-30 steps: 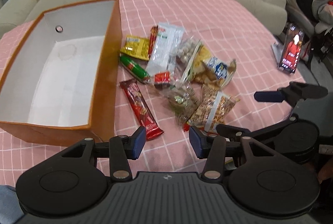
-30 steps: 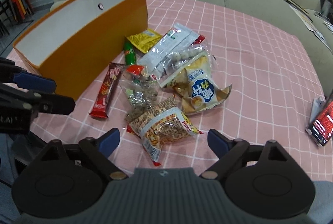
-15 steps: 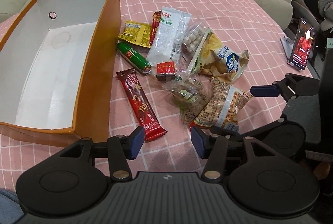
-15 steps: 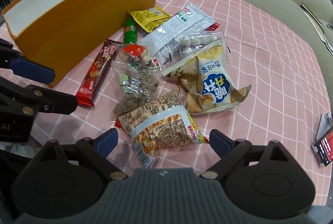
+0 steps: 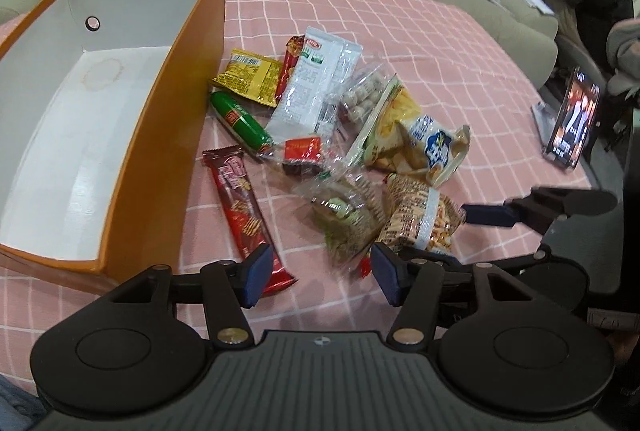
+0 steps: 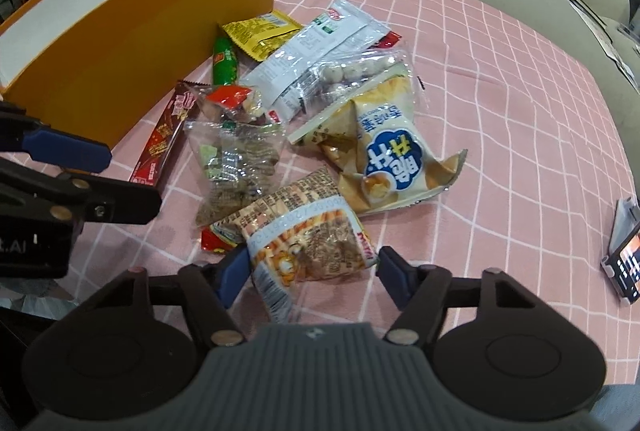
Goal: Organize snacks
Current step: 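Grasp the clear nut bag with the left tool while the right tool grasps the peanut snack bag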
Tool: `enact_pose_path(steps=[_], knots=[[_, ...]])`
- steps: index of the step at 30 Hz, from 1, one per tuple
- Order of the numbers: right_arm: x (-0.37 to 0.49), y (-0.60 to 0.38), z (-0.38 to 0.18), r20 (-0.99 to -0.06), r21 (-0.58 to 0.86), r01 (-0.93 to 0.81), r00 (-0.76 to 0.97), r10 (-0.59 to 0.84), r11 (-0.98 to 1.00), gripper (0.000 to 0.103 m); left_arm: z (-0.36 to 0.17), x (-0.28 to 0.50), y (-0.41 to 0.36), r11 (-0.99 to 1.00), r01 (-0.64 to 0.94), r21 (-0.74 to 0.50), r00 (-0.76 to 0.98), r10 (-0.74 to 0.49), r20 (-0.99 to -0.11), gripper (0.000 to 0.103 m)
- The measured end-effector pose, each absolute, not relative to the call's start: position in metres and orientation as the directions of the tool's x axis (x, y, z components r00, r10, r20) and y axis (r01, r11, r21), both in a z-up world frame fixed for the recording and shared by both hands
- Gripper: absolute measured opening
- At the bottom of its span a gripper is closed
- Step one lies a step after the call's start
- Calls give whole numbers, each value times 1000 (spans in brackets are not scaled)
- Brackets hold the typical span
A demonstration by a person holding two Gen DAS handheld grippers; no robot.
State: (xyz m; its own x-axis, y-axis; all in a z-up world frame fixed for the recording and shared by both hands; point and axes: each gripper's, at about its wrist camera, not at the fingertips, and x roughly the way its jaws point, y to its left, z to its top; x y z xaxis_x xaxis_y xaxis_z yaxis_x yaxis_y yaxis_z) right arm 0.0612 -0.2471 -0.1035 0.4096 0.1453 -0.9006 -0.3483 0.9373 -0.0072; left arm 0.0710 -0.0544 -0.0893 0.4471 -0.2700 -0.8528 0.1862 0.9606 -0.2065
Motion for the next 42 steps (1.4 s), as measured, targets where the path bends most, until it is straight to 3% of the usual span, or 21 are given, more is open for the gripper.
enact_pose_path(steps=[7, 21, 30, 32, 37, 42], knots=[[62, -251, -102, -899, -7, -350, 412, 147, 937, 55, -100, 89, -66, 946, 167, -277, 446, -323, -835, 66], [69, -256, -105, -893, 23, -332, 416, 169, 943, 65, -128, 116, -78, 960, 115, -256, 402, -281, -872, 66], [67, -257, -106, -887, 29, -331, 427, 177, 943, 62, -133, 123, -86, 961, 116, -251, 400, -276, -874, 65], [67, -257, -105, -886, 28, -332, 428, 177, 943, 61, -134, 124, -85, 956, 115, -268, 397, -292, -870, 60], [64, -254, -104, -886, 33, -358, 422, 193, 933, 46, -132, 122, -86, 955, 126, -267, 404, -295, -866, 48], [63, -256, -101, -887, 43, -364, 414, 203, 931, 43, -126, 117, -86, 955, 138, -263, 402, -296, -866, 40]])
